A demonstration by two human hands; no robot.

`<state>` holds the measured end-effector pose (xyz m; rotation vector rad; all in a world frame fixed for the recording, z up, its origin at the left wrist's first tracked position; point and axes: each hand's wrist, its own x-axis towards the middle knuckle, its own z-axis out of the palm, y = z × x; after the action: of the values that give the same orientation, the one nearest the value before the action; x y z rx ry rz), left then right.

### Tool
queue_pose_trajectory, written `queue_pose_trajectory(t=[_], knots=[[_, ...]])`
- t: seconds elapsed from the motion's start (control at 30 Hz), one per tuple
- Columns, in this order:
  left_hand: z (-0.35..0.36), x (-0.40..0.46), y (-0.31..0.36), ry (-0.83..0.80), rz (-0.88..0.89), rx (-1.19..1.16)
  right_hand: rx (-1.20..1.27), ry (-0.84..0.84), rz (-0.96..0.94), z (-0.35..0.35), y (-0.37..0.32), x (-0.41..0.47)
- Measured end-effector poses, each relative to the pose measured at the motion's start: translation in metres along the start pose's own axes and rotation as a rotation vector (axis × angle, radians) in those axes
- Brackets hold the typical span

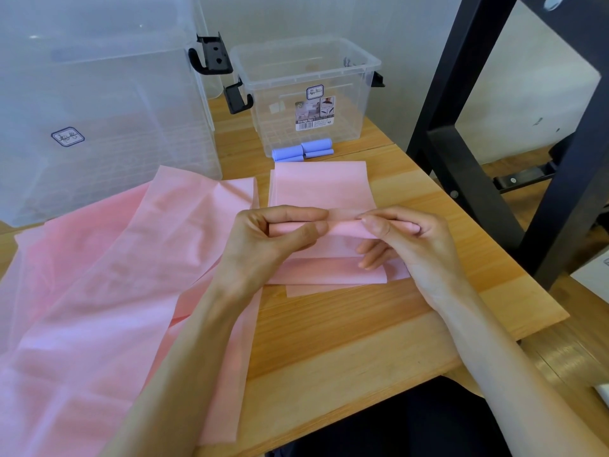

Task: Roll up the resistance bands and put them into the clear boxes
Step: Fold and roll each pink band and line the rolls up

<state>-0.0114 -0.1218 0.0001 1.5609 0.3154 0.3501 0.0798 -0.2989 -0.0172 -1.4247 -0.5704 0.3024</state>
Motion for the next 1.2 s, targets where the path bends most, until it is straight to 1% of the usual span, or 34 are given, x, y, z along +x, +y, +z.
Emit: queue_pose_trajectory(t=[0.07,0.13,0.2,0.37,0.5,0.67,0.77,0.87,1.03,1.2], knots=[[0.0002,0.0003,-0.0003,-0.004,-0.004,-0.015,0.006,-0.012,0.019,0.0003,-0.0018,-0.0009],[-0.0003,0.0008,-0.0004,0.001,-0.005,-0.029,0.024,-0.057,0.038,0.0005,-0.0031,-0.0016],[-0.0013,0.0004,0.0004,-0.001,-0.009,-0.04,0.014,-0.08,0.021,0.0014,-0.004,-0.002],[-0.0015,-0.0015,0.0021,-0.081,-0.05,-0.027,-0.019,0.013,0.062,0.0016,-0.0033,-0.0031],[-0.0022,-0.001,0.0008,-0.077,-0.05,-0.035,-0.002,-0.036,0.016,0.003,-0.0025,-0.0014],[-0.0013,-0.0011,0.0004,-0.122,-0.087,-0.008,-0.023,0.025,0.004,0.0007,-0.0015,-0.0019],[-0.0002,-0.0008,0.0004,-0.086,-0.058,-0.006,-0.004,0.028,0.026,0.0012,-0.0029,-0.0014],[-0.0003,-0.0007,0.0014,-0.033,-0.055,-0.035,0.037,-0.042,0.035,0.0017,-0.0037,-0.0016],[-0.0004,-0.0018,0.0023,-0.087,-0.047,0.011,0.008,-0.008,0.061,0.0,-0.0034,-0.002],[-0.001,-0.0004,0.0013,-0.009,-0.059,-0.017,-0.001,-0.061,0.064,0.0017,-0.0031,-0.0002]])
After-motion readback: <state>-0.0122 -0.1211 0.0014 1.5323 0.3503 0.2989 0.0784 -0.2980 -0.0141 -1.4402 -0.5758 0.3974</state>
